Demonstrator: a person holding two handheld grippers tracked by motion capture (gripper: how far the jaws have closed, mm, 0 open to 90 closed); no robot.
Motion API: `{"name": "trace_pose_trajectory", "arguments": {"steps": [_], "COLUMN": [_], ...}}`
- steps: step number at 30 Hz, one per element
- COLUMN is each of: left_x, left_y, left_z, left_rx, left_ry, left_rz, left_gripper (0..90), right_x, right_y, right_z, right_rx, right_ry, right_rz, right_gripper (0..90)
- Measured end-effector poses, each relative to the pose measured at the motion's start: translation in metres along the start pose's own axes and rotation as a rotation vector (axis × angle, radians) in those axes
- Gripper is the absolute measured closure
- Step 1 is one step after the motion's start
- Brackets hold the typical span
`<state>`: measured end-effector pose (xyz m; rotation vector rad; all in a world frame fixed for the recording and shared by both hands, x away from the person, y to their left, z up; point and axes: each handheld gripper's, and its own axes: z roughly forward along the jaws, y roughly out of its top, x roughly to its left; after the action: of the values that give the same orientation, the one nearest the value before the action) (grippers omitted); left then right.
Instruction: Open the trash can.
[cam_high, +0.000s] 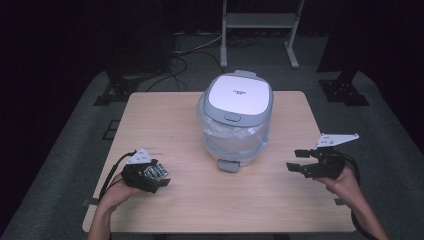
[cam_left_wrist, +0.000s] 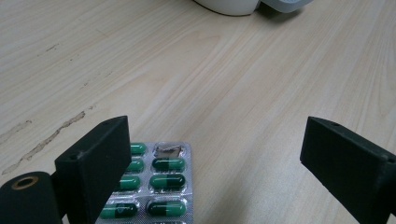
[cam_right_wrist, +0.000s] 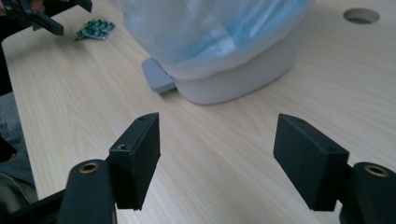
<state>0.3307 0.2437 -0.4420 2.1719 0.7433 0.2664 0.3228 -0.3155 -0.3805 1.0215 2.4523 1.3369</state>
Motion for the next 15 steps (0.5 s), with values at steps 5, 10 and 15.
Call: {"name": "trace_pose_trajectory", "arguments": {"steps": [5, 10, 15], "left_x": [-0.001, -0.001, -0.001], "left_y": [0.001, 0.001, 0.001], "left_z": [-0.001, -0.002, -0.003], "left_rx": [-0.006, -0.011, -0.013], "left_ry": [0.002, 0.001, 0.004], "left_rz": [0.005, 0.004, 0.0], "left_gripper": [7.8, 7.8, 7.8], "right_x": [0.004, 0.009, 0.013], "right_y": [0.017, 0.031, 0.044], "right_z": [-0.008, -0.013, -0.021], "right_rx": [-0.004, 0.001, 0.001], "right_ry": [0.007, 0.007, 0.004], "right_rz": [-0.018, -0.039, -0.054], "right_gripper": [30.9, 30.9, 31.5]}}
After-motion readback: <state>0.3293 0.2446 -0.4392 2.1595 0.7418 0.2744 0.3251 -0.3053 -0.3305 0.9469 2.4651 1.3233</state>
